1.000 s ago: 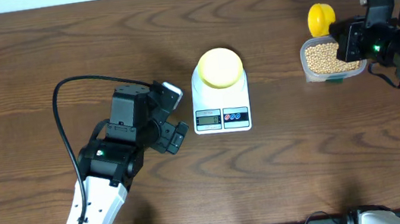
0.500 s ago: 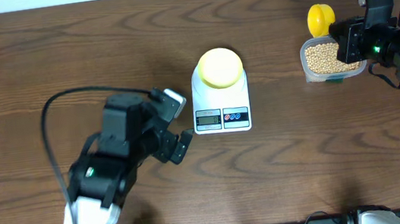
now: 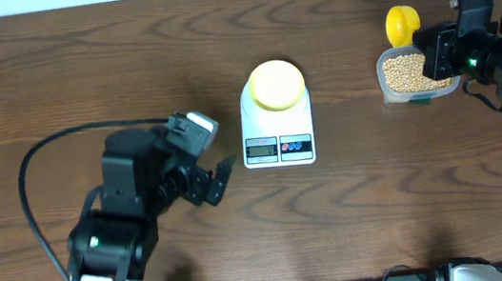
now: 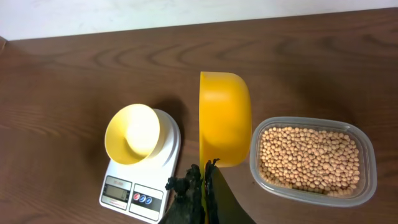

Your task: Scoop item into bowl and weigh 50g on scale

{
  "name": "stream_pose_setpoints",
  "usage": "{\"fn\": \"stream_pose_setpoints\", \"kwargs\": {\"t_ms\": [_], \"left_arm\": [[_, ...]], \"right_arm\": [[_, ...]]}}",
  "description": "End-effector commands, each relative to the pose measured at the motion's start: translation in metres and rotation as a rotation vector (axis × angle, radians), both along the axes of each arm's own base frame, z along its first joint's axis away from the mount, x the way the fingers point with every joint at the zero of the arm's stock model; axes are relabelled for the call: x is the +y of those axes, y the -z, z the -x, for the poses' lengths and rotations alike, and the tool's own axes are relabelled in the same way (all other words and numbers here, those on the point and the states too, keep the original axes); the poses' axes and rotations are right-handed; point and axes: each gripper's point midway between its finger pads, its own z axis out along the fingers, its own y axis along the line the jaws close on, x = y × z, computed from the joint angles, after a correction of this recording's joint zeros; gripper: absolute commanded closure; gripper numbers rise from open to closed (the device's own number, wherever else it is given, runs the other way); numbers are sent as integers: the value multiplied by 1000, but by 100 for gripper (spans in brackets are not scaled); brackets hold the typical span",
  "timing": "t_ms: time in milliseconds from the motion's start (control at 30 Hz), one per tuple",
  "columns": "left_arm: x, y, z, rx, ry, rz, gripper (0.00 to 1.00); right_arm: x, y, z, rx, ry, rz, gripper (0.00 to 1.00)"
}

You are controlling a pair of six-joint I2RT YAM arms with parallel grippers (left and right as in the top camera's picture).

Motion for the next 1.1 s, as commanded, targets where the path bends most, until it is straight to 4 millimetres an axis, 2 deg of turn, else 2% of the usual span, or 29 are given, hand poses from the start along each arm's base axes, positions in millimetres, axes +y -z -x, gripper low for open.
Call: {"fn": "stream_pose_setpoints", "kwargs": {"t_ms": [0, 67, 167, 433, 533, 700, 867, 1067], "left_arm": [[-6, 8, -1, 37, 90, 38, 2], [-13, 9, 1, 37, 160, 65, 2], [-13, 17, -1, 58, 190, 53, 2], [-5, 53, -14, 169, 152, -8, 3], [1, 60, -18, 182, 120, -43, 2], [12, 59, -22, 167, 62, -86, 2], [3, 44, -17, 141, 78, -13, 2], [2, 39, -21, 115, 75, -8, 2]], "right_arm": [[1, -14, 3, -39, -11, 14, 99], [-1, -12, 3, -34, 1, 25, 99], [-3, -11, 3, -31, 8, 30, 99], [-3, -11, 3, -27, 13, 25, 99], [-3, -11, 3, -28, 13, 25, 99], [-5, -10, 2, -26, 23, 34, 99], [-6, -8, 4, -16, 26, 37, 99], [-9, -7, 4, -13, 40, 49, 99]]}}
